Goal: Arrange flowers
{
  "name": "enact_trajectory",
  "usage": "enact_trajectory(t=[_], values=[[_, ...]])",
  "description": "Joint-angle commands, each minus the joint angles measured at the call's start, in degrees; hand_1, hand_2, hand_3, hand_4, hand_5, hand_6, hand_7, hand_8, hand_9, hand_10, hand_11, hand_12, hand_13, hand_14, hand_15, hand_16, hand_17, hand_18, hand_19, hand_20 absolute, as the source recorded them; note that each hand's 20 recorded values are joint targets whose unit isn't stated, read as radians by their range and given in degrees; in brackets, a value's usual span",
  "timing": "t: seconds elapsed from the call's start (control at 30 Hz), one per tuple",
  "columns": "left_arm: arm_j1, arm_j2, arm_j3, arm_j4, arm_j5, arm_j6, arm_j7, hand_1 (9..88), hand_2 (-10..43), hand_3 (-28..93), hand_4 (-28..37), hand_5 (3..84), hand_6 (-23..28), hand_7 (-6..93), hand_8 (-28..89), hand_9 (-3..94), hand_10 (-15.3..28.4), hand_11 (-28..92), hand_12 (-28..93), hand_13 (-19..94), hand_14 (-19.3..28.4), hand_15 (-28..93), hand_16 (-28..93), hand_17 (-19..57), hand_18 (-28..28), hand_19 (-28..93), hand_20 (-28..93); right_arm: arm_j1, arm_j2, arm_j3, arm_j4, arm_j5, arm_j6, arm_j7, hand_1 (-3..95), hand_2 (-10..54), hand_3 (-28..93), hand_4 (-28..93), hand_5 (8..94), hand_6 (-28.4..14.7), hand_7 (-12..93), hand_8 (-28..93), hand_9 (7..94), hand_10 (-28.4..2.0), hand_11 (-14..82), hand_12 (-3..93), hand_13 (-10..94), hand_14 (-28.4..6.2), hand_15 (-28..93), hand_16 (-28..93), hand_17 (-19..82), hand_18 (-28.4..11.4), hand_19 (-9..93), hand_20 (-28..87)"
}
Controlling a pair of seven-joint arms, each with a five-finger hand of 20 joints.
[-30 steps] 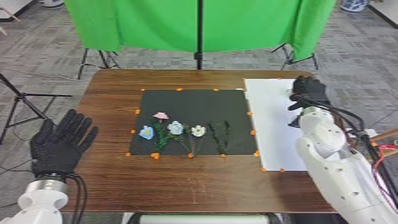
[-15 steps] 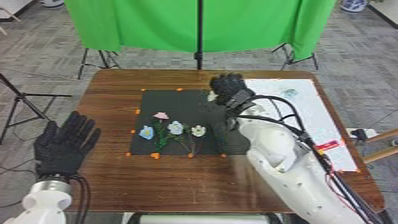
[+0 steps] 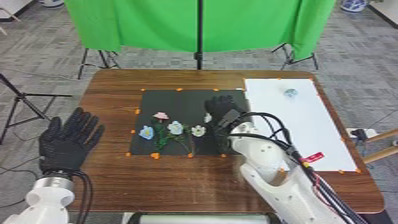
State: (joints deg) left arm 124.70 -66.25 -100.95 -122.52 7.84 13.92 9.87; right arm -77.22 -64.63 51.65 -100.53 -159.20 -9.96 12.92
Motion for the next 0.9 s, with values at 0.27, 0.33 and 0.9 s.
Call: enact_trajectory(t=[0.27, 0.33, 0.9], values=[[-0.85, -0.31, 0.11, 1.01, -3.98, -3.15, -0.99, 29.0, 14.6, 72, -28.0, 44.9, 9.1, 12.9, -8, 39.5, 14.7, 23, 14, 30, 14.7, 41, -4, -4.1, 14.8, 33, 19, -2.28, 0.07, 2.57, -1.58, -0.91, -5.05, -2.61, 69.6, -9.5, 62, -28, 65.6, -3.7, 29, 2, 70.3, -13.6, 11.2, 36.9, 65, -5.7, 44, 42, 40, -17.3, 77, 37], [-0.69, -0.36, 0.15, 0.89, -4.16, -2.92, -0.62, 29.0, 14.6, 72, -27.9, 44.8, 9.1, 12.8, -8, 39.5, 14.7, 23, 15, 30, 14.7, 41, -4, -4.1, 14.8, 33, 19, -2.15, -0.03, 2.85, -1.79, -0.18, -5.32, -1.93, 69.3, -9.5, 62, -28, 64.3, -3.2, 23, -4, 66.3, -14.9, 16.2, 28.4, 64, -5.9, 44, 41, 40, -17.6, 77, 38], [0.15, -1.10, -0.75, 1.26, -2.16, -6.39, -1.41, 33.1, 10.1, 72, -24.4, 44.0, 9.1, 12.6, -8, 40.1, 14.6, 23, 15, 30, 14.5, 40, -3, -4.1, 15.9, 33, 19, -3.68, 0.99, 12.74, -13.88, 9.88, -18.50, 7.66, 55.8, -9.5, 75, -28, 48.3, -8.5, 10, -9, 47.5, -21.0, 11.4, 16.1, 51, -15.7, 48, 20, 33, -22.7, 80, 34]])
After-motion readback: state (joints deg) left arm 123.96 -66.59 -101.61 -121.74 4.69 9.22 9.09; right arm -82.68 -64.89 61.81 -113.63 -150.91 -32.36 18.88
